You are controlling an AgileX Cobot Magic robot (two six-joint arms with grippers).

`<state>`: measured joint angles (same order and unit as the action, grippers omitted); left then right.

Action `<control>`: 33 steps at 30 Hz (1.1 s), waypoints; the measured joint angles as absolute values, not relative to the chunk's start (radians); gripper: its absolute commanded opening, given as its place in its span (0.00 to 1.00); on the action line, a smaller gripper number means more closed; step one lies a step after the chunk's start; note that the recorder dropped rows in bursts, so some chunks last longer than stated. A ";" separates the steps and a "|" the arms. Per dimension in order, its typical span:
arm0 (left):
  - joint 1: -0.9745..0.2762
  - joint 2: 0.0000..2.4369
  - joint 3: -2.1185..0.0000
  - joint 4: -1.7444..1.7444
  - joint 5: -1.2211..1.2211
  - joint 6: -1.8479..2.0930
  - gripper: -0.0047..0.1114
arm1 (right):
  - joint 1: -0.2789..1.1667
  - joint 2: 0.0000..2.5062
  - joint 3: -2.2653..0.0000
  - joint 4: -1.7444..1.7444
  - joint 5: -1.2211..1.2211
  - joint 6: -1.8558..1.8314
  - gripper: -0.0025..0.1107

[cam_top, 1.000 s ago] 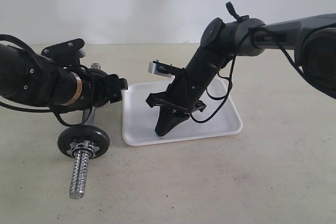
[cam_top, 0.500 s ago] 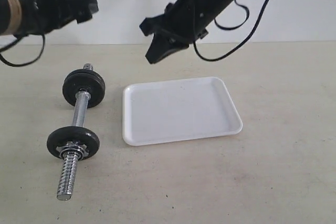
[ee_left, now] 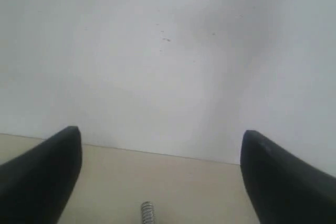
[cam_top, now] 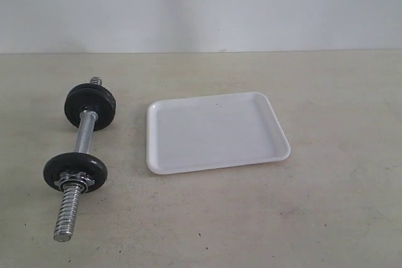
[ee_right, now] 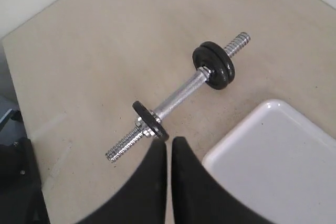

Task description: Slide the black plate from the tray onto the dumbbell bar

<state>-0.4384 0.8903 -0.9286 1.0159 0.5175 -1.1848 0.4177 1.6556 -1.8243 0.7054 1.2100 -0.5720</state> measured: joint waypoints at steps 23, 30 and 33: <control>-0.438 0.128 -0.931 0.269 0.905 -0.511 0.08 | 0.418 1.019 -1.806 0.709 1.216 -0.432 0.02; -0.438 0.003 -0.941 0.078 0.973 -0.408 0.08 | 0.418 0.744 -1.596 0.721 1.218 -0.419 0.02; -0.438 0.003 -0.941 -0.007 1.032 -0.346 0.08 | 0.418 0.626 -1.482 0.721 1.222 -0.405 0.02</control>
